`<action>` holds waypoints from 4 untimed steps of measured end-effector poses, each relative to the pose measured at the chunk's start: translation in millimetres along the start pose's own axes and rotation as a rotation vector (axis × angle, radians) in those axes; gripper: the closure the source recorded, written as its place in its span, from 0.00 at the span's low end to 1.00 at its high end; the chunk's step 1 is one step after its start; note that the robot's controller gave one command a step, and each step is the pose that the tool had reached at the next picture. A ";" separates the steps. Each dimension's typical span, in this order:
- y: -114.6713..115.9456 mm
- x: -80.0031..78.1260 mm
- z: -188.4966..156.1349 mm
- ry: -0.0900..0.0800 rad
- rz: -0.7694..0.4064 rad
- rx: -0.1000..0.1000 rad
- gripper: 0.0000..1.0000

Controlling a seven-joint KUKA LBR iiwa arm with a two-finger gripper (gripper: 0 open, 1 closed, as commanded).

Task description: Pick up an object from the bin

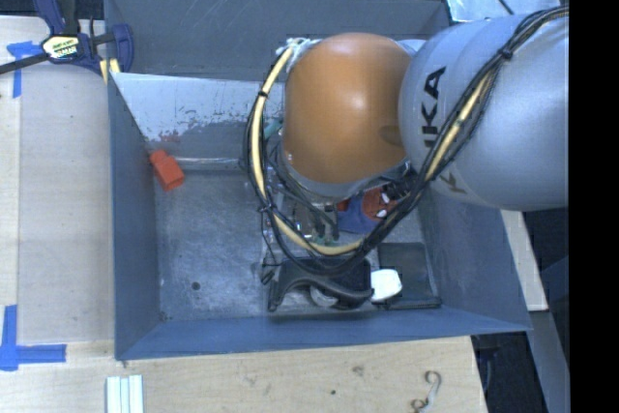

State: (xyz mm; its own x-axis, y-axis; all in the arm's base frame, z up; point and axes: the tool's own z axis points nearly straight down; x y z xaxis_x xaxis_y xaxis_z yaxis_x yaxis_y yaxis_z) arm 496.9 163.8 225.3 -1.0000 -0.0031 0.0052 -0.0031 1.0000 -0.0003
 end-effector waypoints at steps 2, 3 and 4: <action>-65.8 -63.4 113.9 -0.016 -0.225 0.001 0.00; -73.9 8.4 153.4 -0.014 -0.344 -0.003 0.00; -120.4 11.9 127.1 -0.010 -0.173 0.001 0.00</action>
Offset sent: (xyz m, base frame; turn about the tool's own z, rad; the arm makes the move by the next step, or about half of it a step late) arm 0.0171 -0.0262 -0.1553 -0.2904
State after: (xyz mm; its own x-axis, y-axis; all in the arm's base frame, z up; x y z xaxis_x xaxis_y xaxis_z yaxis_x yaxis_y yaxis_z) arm 484.8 43.4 98.2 -0.9845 -0.1752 -0.0050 -0.1752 0.9845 -0.0012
